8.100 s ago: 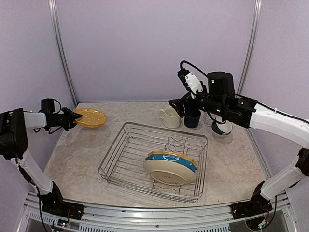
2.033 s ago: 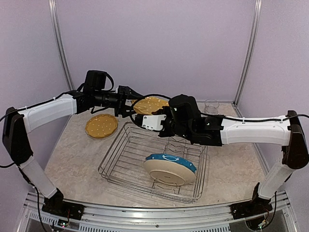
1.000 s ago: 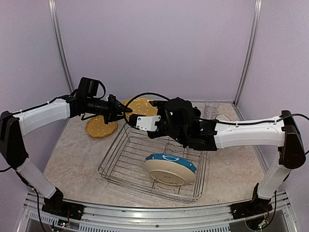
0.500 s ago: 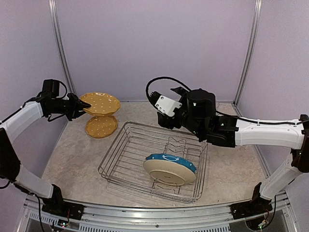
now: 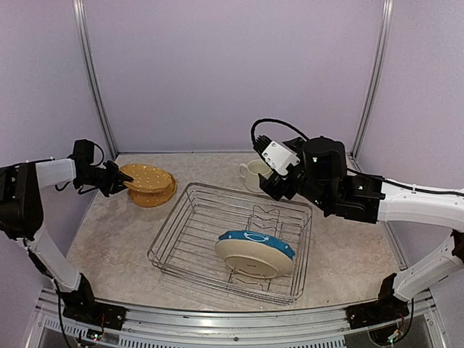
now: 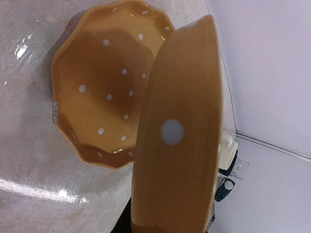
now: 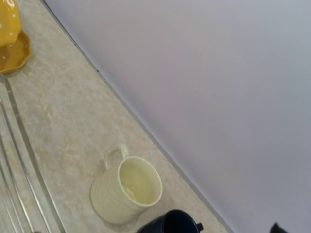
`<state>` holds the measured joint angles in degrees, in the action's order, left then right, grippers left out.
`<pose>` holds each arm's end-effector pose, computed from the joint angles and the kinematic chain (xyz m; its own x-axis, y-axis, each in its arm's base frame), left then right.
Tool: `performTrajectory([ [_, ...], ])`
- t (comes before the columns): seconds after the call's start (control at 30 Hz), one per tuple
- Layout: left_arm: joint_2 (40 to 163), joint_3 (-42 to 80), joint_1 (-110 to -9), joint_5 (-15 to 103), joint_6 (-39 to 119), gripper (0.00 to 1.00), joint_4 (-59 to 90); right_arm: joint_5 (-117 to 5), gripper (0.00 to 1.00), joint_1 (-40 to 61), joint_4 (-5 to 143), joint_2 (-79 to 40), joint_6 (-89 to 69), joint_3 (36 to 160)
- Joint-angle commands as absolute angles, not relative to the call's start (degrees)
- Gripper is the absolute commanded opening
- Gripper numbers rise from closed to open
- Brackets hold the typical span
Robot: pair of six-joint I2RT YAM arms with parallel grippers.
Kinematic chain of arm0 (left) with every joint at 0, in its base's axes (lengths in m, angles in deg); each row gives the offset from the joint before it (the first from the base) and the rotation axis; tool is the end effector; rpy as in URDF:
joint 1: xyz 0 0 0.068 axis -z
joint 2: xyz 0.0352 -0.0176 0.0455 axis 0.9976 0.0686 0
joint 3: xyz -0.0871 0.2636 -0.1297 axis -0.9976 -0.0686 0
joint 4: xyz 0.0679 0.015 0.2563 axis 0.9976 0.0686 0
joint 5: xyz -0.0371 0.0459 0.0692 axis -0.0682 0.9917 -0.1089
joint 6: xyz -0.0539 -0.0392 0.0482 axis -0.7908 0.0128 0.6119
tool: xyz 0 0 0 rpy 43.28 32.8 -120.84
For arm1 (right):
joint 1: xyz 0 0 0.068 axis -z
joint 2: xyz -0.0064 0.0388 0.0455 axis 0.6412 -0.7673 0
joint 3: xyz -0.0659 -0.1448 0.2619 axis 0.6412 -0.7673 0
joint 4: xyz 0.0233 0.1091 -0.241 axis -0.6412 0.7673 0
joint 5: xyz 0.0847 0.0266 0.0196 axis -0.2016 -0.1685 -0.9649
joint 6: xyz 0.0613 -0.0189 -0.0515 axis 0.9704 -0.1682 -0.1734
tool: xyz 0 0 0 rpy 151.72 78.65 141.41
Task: Unload the mixed dishes from the dish rack
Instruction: Pass from the right arm to the left, then place the plate on the plate.
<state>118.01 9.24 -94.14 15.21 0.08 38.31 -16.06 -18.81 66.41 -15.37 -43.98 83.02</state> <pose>0.3632 0.0082 0.2373 -0.6862 -0.7265 -0.0358 -0.4323 0.4469 -0.7831 0.2086 0.2684 0.3611 0.0912 -0.5855 -0.8055 -0.4557 0.6947 -0.5565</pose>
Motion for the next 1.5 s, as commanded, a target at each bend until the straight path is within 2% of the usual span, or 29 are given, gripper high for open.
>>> performTrajectory([
  [0.0,123.07,10.81,-94.45,12.12,3.29,0.0,26.41,-14.65,0.99,-18.22,70.72,-11.69,-39.98,81.53],
  [0.27,128.86,10.89,-94.46,12.41,4.55,0.0,22.19,-14.58,1.0,-17.29,71.51,-6.2,-37.52,78.23],
  [0.37,130.18,11.22,-94.44,13.08,4.44,0.04,22.35,-15.17,1.0,-16.94,72.82,-5.26,-36.11,78.08],
  [0.43,131.15,11.93,-94.47,14.25,4.26,0.11,23.92,-15.94,1.0,-16.74,73.73,-5.08,-35.25,78.14],
  [0.53,132.99,12.96,-94.46,15.68,3.77,0.25,26.35,-19.48,1.0,-15.92,75.57,-5.42,-33.41,78.99],
  [0.77,134.22,14.63,-93.79,19.08,5.09,0.54,32.57,-42.96,1.0,-11.05,84.19,-9.13,-26.1,84.37],
  [1.17,132.91,18.23,-91.43,29.09,9.48,0.83,44.74,-76.03,0.98,-4.77,95.06,-14.23,-18.71,91.8],
  [1.37,131.34,18.38,-90.23,34.68,10.68,0.98,49.01,-85.94,0.87,-4.52,99.93,-18.3,-19.61,93.58],
  [1.47,129.6,17.73,-90.07,36.48,11.22,0.99,50.37,-87.66,0.82,-4.59,102.92,-20.59,-20.89,94.08],
])
